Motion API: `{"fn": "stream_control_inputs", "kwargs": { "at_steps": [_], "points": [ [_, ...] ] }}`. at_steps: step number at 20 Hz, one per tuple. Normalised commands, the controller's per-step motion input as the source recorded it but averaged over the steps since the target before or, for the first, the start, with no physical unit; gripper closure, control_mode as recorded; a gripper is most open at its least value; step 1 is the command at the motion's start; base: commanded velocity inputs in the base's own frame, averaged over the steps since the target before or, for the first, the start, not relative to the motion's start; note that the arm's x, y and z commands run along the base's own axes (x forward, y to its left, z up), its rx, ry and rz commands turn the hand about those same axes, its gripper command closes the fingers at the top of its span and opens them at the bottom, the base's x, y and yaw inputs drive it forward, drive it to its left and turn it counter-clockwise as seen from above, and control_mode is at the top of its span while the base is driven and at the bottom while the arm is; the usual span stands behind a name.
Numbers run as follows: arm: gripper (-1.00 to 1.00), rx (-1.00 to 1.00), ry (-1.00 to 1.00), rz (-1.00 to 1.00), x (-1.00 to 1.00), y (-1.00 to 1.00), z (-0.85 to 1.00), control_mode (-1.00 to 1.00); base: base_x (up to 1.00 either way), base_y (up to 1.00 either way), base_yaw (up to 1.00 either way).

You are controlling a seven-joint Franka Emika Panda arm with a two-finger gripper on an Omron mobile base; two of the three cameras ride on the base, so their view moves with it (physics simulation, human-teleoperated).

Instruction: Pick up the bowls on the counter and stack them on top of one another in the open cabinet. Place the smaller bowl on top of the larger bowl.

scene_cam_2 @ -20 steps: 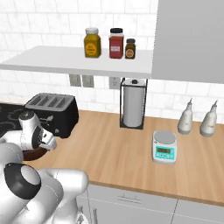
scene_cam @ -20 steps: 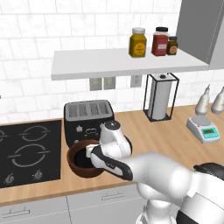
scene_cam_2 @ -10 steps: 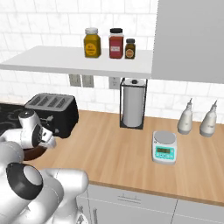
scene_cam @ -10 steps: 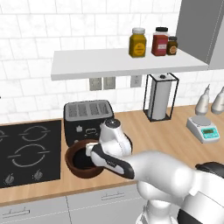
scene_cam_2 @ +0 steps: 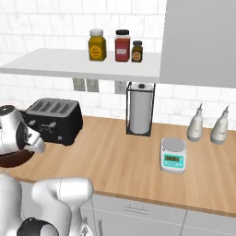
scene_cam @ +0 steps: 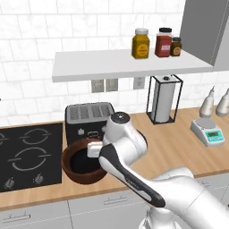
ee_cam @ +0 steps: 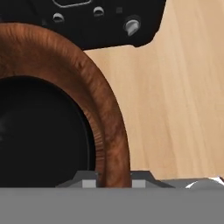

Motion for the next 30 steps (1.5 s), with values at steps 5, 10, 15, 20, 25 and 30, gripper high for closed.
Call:
{"fn": "stream_control_inputs", "kwargs": {
  "at_steps": [5, 10, 15, 20, 25, 30],
  "points": [
    [1.0, 0.05, -0.22, 0.0, -0.81, 0.08, 1.0, -1.0, 0.0, 0.0, 0.0],
    [1.0, 0.08, -0.23, -0.02, -0.4, 0.02, 1.0, -1.0, 0.0, 0.0, 0.0],
    [1.0, 0.19, -0.18, -0.22, 0.0, 0.0, 1.0, -1.0, 0.0, 0.0, 0.0],
    [1.0, 0.23, -0.21, -0.33, 0.18, 0.0, 1.0, -1.0, 0.0, 0.0, 0.0],
    [1.0, 0.17, -0.12, -0.37, 0.6, 0.0, 1.0, -1.0, 0.0, 0.0, 0.0],
    [1.0, 0.16, 0.0, -0.36, 0.99, -0.14, 1.0, -1.0, 0.0, 0.0, 0.0]
  ]
}}
